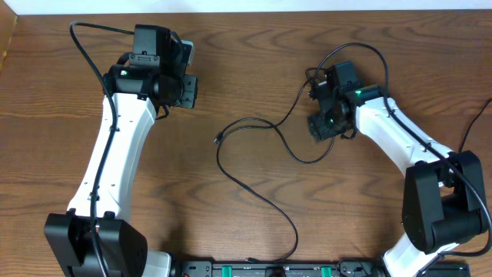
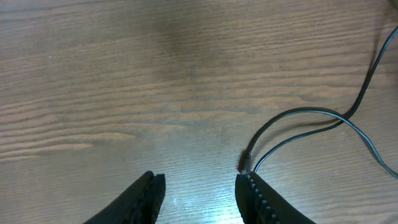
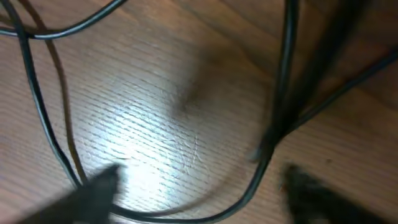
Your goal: Untangle cables
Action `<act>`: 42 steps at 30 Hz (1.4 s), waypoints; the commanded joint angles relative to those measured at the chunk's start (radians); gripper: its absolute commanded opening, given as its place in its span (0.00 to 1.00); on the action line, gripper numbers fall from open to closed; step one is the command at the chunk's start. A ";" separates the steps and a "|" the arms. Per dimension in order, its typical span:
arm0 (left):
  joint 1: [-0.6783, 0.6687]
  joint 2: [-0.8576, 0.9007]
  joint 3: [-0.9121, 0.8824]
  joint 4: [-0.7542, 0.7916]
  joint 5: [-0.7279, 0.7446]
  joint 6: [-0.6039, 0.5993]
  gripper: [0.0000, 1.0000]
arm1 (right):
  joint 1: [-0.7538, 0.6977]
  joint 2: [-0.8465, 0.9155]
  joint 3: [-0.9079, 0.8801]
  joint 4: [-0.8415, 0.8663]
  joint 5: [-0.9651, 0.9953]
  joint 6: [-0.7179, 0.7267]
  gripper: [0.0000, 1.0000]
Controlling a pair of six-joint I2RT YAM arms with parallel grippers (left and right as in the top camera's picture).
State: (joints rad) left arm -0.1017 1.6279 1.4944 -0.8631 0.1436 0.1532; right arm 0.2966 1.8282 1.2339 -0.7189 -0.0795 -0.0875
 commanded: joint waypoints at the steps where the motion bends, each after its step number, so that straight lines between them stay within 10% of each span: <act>1: 0.000 -0.011 -0.006 -0.003 0.002 -0.010 0.44 | 0.015 0.005 -0.006 0.017 -0.006 -0.003 0.99; 21: 0.000 -0.011 -0.006 -0.017 0.002 -0.009 0.49 | 0.012 0.086 -0.006 0.254 -0.009 -0.011 0.92; 27: 0.000 -0.011 -0.006 -0.017 0.002 -0.009 0.49 | 0.012 0.085 -0.006 0.243 -0.009 -0.011 0.67; 30: 0.000 -0.011 -0.006 -0.016 0.002 -0.009 0.49 | 0.012 0.085 -0.005 0.232 -0.008 -0.011 0.01; 42: 0.000 -0.011 -0.006 -0.016 0.001 -0.009 0.50 | 0.010 -0.112 0.073 0.119 0.165 -0.011 0.01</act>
State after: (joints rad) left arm -0.1017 1.6279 1.4944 -0.8764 0.1440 0.1532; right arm 0.3031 1.8462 1.2385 -0.5816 -0.0238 -0.0956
